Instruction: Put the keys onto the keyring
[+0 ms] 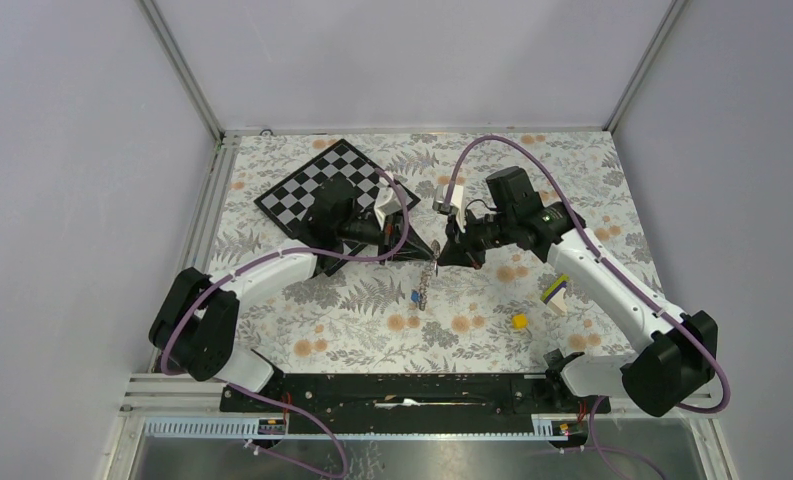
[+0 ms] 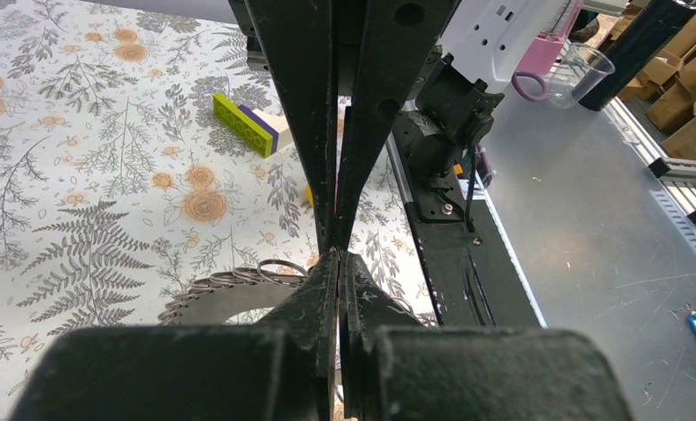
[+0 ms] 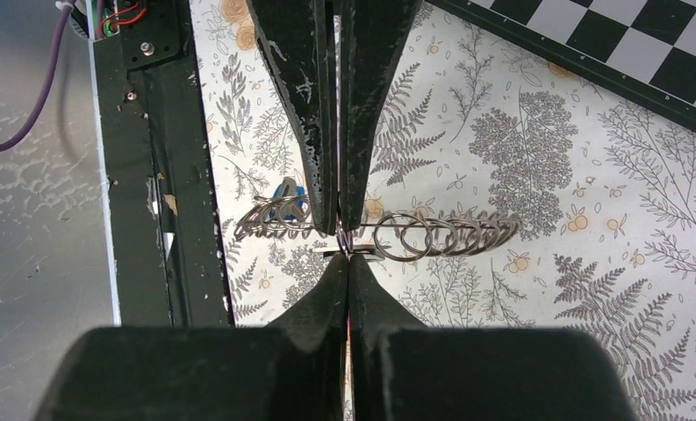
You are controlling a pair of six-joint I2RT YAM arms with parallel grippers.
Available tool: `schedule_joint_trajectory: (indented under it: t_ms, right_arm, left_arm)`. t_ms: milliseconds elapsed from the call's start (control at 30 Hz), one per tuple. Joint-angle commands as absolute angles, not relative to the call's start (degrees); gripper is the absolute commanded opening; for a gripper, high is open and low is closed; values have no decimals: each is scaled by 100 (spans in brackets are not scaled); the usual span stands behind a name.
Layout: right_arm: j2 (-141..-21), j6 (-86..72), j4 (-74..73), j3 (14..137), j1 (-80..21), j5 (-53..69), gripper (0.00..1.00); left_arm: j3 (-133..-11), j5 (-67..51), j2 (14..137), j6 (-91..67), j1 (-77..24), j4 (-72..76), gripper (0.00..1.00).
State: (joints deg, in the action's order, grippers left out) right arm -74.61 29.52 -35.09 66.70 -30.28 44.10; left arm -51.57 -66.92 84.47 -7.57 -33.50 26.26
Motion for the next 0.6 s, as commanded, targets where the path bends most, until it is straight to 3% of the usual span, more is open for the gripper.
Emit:
schedule_joint_trajectory:
  t_ms: [0, 567]
  right_arm:
    - [-7405, 2914, -3334, 6600, -3040, 4557, 0]
    - [-7560, 2775, -3180, 6479, -3041, 4753, 1]
  left_arm:
    - [-5155, -6979, 8235, -1086, -3313, 3446, 0]
    - [-4914, -7019, 8263, -1913, -3313, 4588, 0]
